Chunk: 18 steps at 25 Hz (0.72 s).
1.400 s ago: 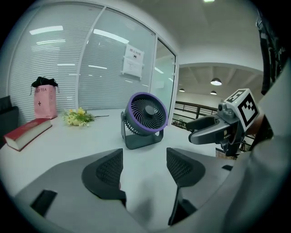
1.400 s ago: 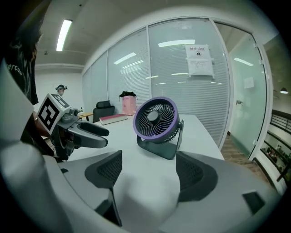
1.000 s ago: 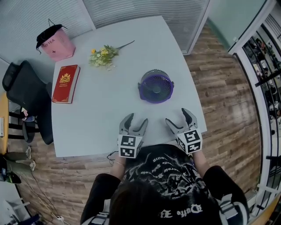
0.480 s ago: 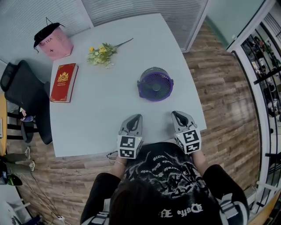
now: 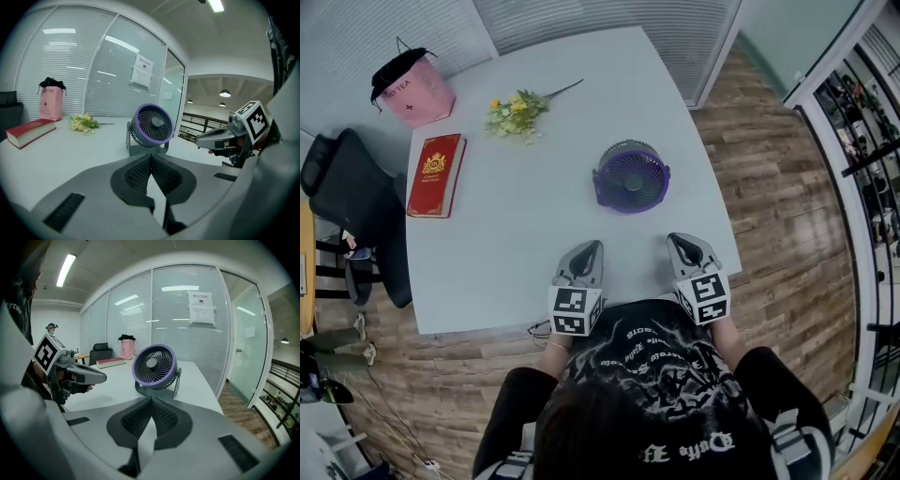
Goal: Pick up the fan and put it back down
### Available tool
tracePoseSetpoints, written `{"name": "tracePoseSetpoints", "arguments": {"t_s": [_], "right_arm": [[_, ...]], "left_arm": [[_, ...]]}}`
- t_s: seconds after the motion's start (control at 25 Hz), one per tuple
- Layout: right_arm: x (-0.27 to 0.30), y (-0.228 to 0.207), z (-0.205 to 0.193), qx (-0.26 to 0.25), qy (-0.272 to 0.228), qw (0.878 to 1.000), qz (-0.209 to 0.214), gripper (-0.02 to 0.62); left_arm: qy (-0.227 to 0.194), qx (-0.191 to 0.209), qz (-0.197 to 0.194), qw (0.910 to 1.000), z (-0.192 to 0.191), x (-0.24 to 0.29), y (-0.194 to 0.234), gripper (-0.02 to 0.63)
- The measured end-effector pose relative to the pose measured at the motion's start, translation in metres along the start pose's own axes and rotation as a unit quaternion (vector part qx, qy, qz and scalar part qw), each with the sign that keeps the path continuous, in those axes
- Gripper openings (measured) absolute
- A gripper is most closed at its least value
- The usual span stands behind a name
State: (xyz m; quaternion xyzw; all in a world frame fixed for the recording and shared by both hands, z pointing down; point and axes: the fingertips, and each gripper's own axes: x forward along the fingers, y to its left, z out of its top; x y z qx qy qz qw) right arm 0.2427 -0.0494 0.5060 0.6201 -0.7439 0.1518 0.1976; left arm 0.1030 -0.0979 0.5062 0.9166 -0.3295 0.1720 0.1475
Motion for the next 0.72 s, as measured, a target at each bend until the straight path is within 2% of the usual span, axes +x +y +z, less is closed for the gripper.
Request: {"name": "tracePoseSetpoints", "arguments": {"t_s": [0.72], "right_arm": [[-0.0023, 0.0007, -0.0012, -0.005, 0.006, 1.000, 0.013, 0.006]], "left_arm": [[0.014, 0.007, -0.006, 0.9999, -0.0035, 0.0070, -0.0038, 0.020]]}}
